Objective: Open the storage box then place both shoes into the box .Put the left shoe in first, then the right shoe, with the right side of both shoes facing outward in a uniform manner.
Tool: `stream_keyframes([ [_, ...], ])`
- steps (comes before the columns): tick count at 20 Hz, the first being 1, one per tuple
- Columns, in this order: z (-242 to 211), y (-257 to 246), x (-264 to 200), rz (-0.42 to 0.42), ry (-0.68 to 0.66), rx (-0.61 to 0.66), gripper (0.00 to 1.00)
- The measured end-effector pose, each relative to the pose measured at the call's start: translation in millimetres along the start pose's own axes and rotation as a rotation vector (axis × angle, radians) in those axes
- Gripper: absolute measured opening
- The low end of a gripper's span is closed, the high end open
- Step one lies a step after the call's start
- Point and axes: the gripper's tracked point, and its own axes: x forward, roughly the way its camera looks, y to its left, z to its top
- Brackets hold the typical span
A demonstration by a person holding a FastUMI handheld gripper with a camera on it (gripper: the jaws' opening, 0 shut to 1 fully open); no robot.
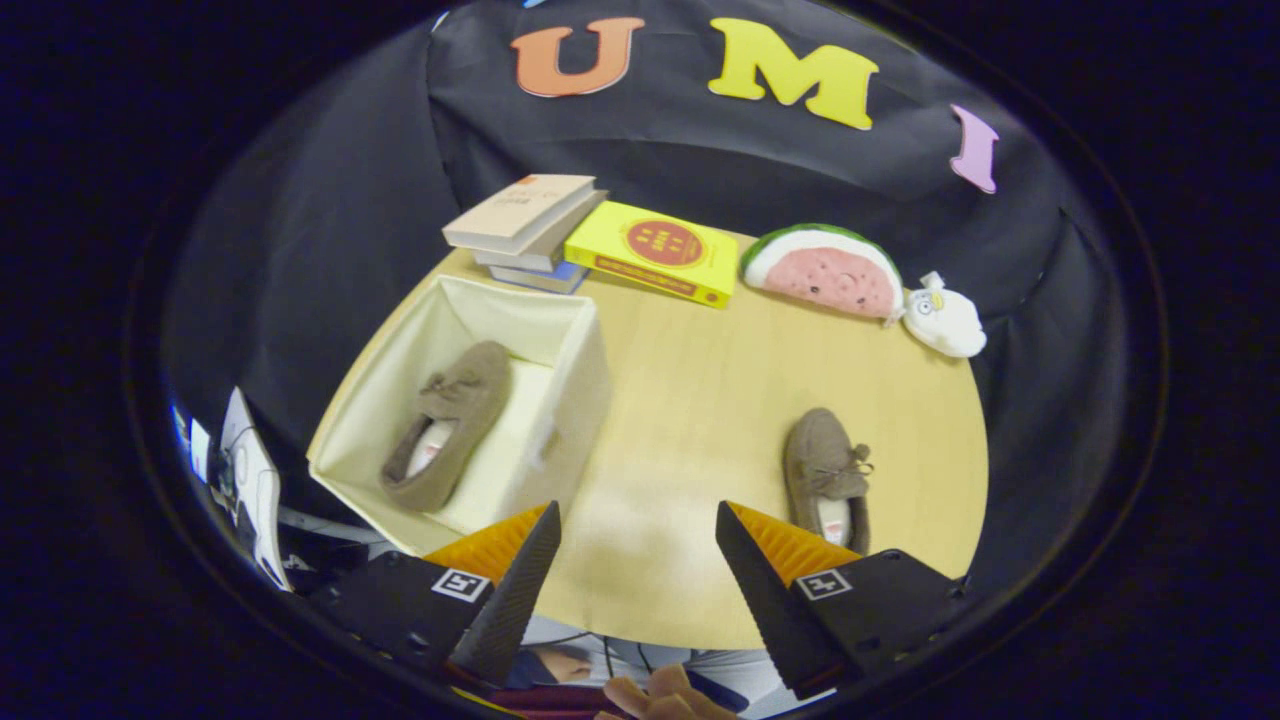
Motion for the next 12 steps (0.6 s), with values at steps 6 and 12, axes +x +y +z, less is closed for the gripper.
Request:
stream_keyframes([
  [6,-36.8,-123.8,38.0,-0.178,0.126,0.047,0.96],
  [12,-62.4,-196.2,80.2,-0.244,0.242,0.062,0.96],
])
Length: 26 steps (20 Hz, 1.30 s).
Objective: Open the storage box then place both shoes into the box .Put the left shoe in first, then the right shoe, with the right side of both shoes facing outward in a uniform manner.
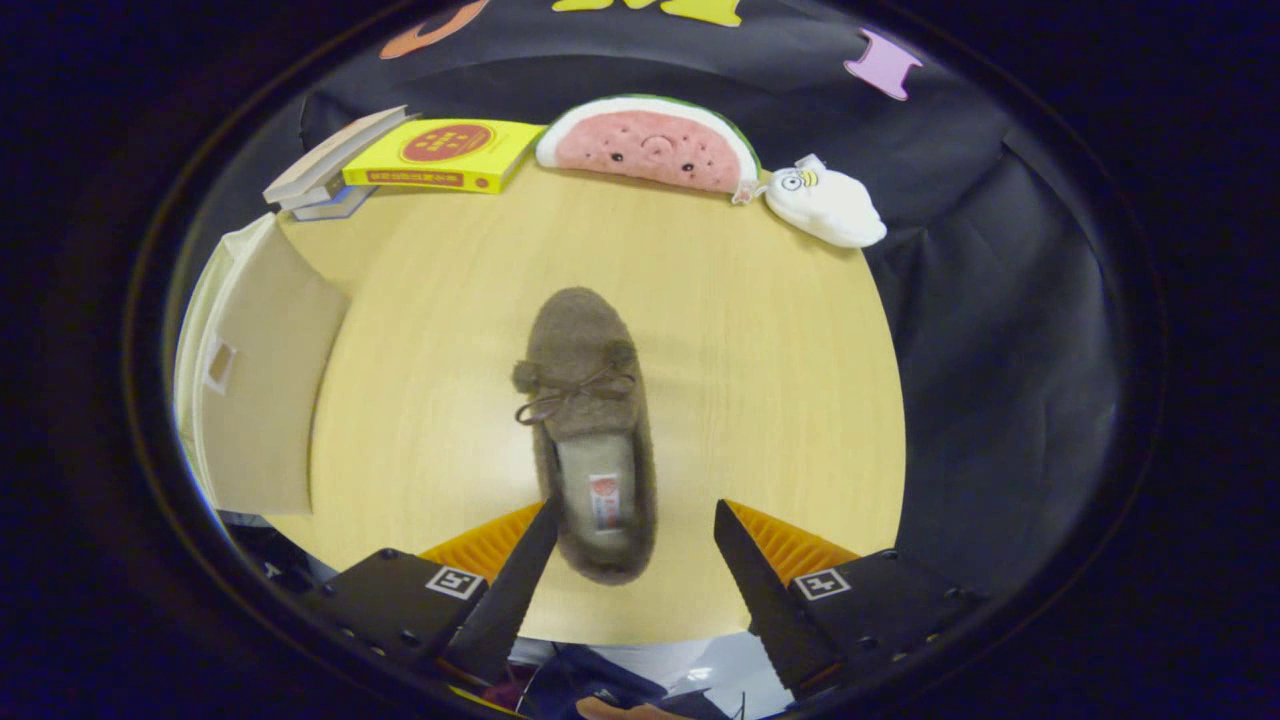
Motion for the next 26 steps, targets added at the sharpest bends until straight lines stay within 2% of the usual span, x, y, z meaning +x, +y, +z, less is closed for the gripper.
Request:
stream_keyframes([
  [4,5.2,-17.8,39.8,-0.070,0.038,-0.030,0.96],
  [5,7.1,-19.1,50.2,-0.082,0.047,-0.042,0.93],
  [6,3.6,-13.8,57.5,-0.061,0.081,-0.061,0.89],
  [8,0.0,0.6,62.3,-0.005,0.109,-0.071,0.58],
  [9,5.3,-0.2,61.5,-0.012,0.093,-0.073,0.38],
  [10,7.5,0.7,61.5,-0.020,0.088,-0.081,0.37],
  [11,5.9,9.7,65.0,0.011,0.099,-0.084,0.37],
  [12,2.9,12.4,65.4,0.017,0.122,-0.085,0.32],
  [13,4.9,12.1,63.7,0.016,0.119,-0.077,0.08],
  [14,4.6,13.1,63.6,0.015,0.113,-0.077,0.13],
  [15,-0.1,12.0,64.4,0.013,0.120,-0.073,0.13],
  [16,4.6,12.8,62.0,0.012,0.125,-0.055,0.01],
  [18,2.5,11.9,63.1,0.024,0.131,-0.027,0.01],
  [22,-11.3,24.4,52.1,0.180,0.178,0.086,0.01],
  [26,-18.8,17.3,34.2,0.210,0.185,0.115,0.01],
])
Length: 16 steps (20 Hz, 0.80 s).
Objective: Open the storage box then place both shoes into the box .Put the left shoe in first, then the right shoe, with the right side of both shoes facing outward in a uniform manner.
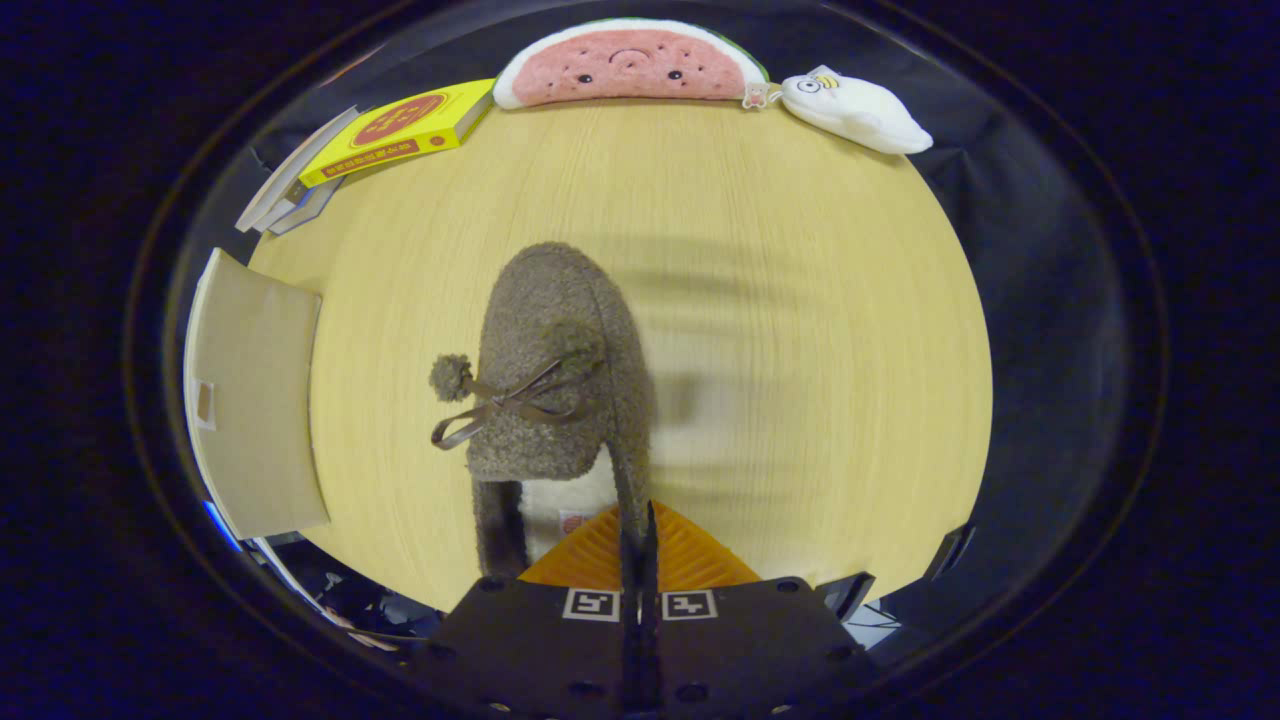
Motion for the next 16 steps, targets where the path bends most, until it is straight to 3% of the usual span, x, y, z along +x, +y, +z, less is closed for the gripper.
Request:
stream_keyframes([
  [7,1.3,32.7,-62.4,0.077,-0.067,-0.010,0.01],
  [16,-2.1,186.9,-157.4,0.262,-0.145,-0.190,0.01],
])
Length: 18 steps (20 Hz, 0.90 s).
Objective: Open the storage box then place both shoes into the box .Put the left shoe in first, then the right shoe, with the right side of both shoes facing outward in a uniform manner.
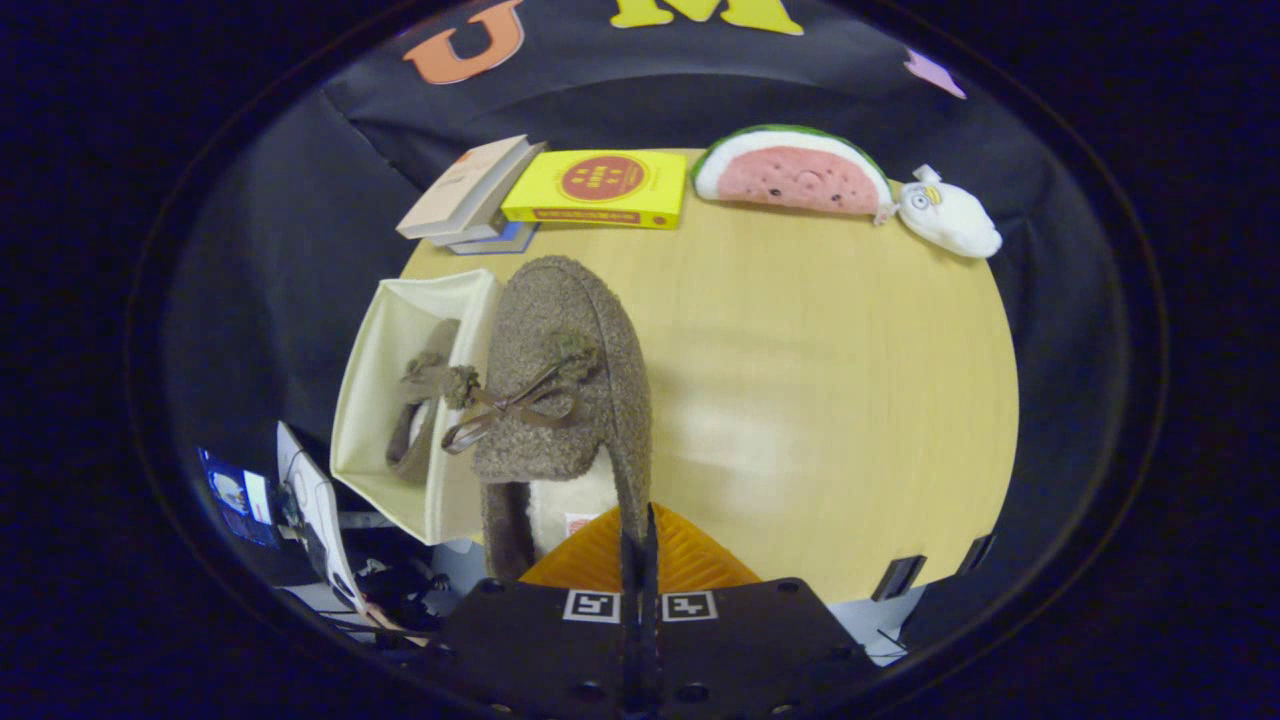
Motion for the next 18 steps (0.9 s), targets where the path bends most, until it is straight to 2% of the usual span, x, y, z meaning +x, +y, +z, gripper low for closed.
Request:
stream_keyframes([
  [4,8.9,79.5,6.5,0.098,-0.011,-0.060,0.01],
  [7,18.6,134.5,29.1,0.232,0.002,-0.037,0.01],
  [9,23.2,152.0,45.9,0.267,0.030,0.001,0.01],
  [11,27.3,157.9,69.4,0.214,0.017,0.027,0.01],
  [15,25.6,148.8,101.8,0.053,-0.042,0.203,0.01],
  [18,27.3,146.5,104.5,-0.032,-0.132,0.217,0.02],
])
